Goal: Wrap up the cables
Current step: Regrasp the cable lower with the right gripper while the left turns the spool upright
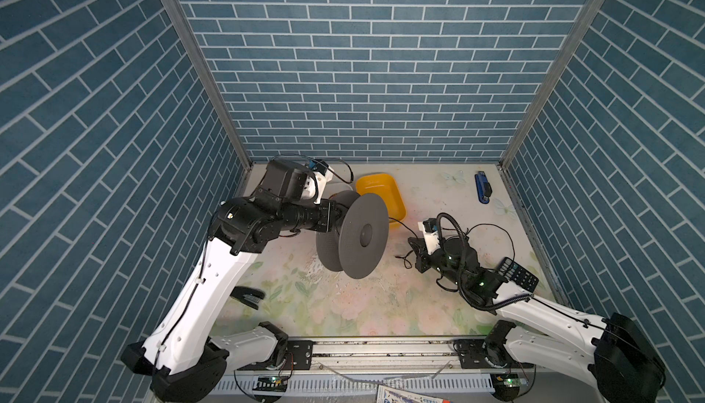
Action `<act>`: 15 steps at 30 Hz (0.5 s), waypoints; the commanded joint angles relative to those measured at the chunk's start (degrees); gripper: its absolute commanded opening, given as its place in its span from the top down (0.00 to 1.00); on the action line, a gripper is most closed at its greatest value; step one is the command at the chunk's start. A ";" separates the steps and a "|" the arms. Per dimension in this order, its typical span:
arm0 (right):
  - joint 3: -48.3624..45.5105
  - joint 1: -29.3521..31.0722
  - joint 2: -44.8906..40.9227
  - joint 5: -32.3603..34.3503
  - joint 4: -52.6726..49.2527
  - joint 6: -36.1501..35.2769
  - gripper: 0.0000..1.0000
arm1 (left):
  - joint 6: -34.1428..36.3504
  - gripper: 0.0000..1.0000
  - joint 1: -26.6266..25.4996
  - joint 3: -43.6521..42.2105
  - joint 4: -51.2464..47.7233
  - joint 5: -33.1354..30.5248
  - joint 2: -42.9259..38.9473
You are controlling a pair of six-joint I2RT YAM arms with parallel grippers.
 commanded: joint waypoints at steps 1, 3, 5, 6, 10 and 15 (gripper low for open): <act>-1.59 2.57 1.45 5.39 1.83 1.72 1.00 | -6.09 1.00 4.35 -5.00 12.31 6.30 -2.66; -1.42 4.54 2.44 7.81 1.73 1.14 1.00 | -8.82 1.00 6.08 -8.76 16.20 5.72 -3.98; -1.09 6.88 3.62 10.01 1.70 0.61 1.00 | -10.58 1.00 7.19 -11.59 18.96 4.76 -5.04; -0.73 8.13 4.45 11.03 1.62 0.32 1.00 | -11.58 1.00 7.75 -13.15 20.59 4.58 -5.54; 1.40 12.92 8.20 14.55 0.95 -0.80 1.00 | -15.00 1.00 8.94 -17.48 25.03 2.61 -5.85; 4.66 17.96 13.07 16.10 0.23 -3.11 1.00 | -17.42 1.00 8.99 -21.18 28.48 -3.61 -6.48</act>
